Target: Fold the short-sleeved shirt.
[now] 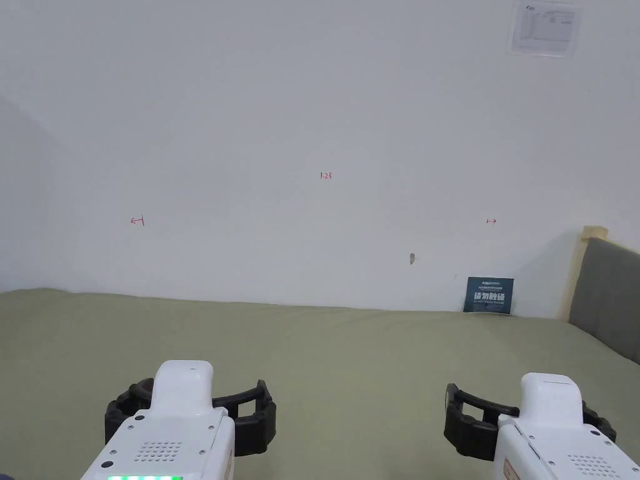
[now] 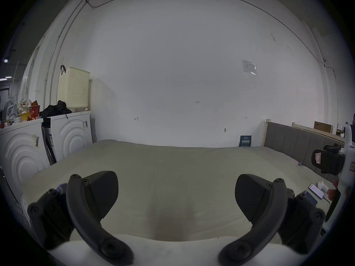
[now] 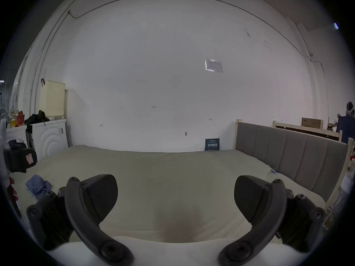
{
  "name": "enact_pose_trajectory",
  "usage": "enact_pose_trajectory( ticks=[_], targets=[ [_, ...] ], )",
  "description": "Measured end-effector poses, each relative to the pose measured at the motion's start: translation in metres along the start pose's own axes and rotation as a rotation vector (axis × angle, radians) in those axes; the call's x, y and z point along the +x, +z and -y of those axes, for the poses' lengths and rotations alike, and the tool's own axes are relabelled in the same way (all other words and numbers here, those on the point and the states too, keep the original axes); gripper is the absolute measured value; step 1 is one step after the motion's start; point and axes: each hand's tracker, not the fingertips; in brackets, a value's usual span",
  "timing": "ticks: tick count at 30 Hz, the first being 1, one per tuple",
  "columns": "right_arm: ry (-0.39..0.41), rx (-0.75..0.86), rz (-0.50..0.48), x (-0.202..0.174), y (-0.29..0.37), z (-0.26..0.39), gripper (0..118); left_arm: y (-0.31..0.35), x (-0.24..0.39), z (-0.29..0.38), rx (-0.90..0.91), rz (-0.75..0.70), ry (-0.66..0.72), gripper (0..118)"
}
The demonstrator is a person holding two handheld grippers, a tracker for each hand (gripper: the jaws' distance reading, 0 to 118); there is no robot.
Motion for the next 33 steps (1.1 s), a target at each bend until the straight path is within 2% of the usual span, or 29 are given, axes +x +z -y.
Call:
enact_pose_trajectory(
  ticks=[7, 13, 16, 20, 24, 30, 33],
  targets=[
    [-0.020, -0.018, -0.091, 0.005, 0.000, -0.001, 118, -0.008, 0.000, 0.000, -0.016, -0.001, 0.007, 118],
    [0.020, -0.075, -0.031, -0.003, -0.003, -0.008, 118, -0.010, 0.002, 0.003, -0.013, 0.000, -0.021, 118],
    [0.033, -0.113, -0.041, -0.004, -0.005, -0.012, 118, -0.011, 0.002, 0.004, -0.017, -0.002, -0.011, 118],
    [-0.028, -0.127, -0.114, -0.002, -0.002, -0.016, 118, -0.014, 0.002, 0.006, -0.027, -0.003, -0.003, 118],
    [-0.103, -0.161, -0.096, -0.001, -0.003, -0.019, 118, -0.015, 0.003, 0.009, -0.042, -0.003, -0.006, 118],
    [-0.080, -0.176, -0.036, -0.005, -0.008, -0.023, 118, -0.013, 0.005, 0.016, -0.042, 0.003, -0.025, 118],
    [-0.105, -0.137, -0.036, 0.000, -0.007, -0.023, 118, -0.014, 0.004, 0.015, -0.045, 0.001, -0.015, 118]
  ],
)
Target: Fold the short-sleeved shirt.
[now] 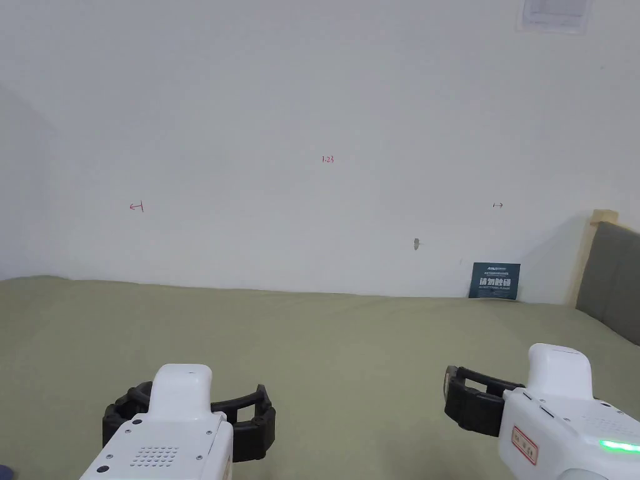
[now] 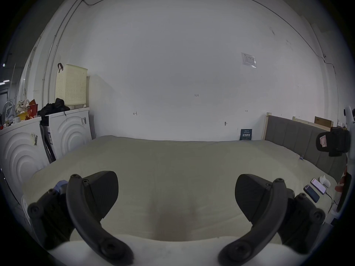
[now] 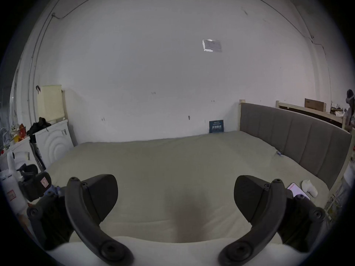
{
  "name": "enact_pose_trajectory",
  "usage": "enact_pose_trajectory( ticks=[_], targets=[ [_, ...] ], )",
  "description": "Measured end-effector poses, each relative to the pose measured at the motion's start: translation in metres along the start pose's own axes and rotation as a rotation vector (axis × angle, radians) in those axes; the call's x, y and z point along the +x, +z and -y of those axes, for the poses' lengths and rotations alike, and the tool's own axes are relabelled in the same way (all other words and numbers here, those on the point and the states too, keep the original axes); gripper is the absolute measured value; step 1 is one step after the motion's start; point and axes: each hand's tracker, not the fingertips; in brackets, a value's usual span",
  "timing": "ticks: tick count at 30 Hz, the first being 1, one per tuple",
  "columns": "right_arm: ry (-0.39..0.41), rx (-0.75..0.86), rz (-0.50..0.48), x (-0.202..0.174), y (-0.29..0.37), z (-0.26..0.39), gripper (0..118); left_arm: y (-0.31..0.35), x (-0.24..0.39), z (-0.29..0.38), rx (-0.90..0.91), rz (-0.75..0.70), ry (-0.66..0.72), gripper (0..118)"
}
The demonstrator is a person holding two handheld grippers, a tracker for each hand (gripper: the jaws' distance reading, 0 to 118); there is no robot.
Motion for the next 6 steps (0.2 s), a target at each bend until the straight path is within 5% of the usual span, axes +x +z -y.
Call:
enact_pose_trajectory(
  ticks=[6],
  targets=[
    [0.056, 0.030, 0.023, -0.0030, 0.0015, 0.0048, 118, -0.0021, -0.0049, -0.0033, -0.003, -0.010, 0.031, 118]
  ],
)
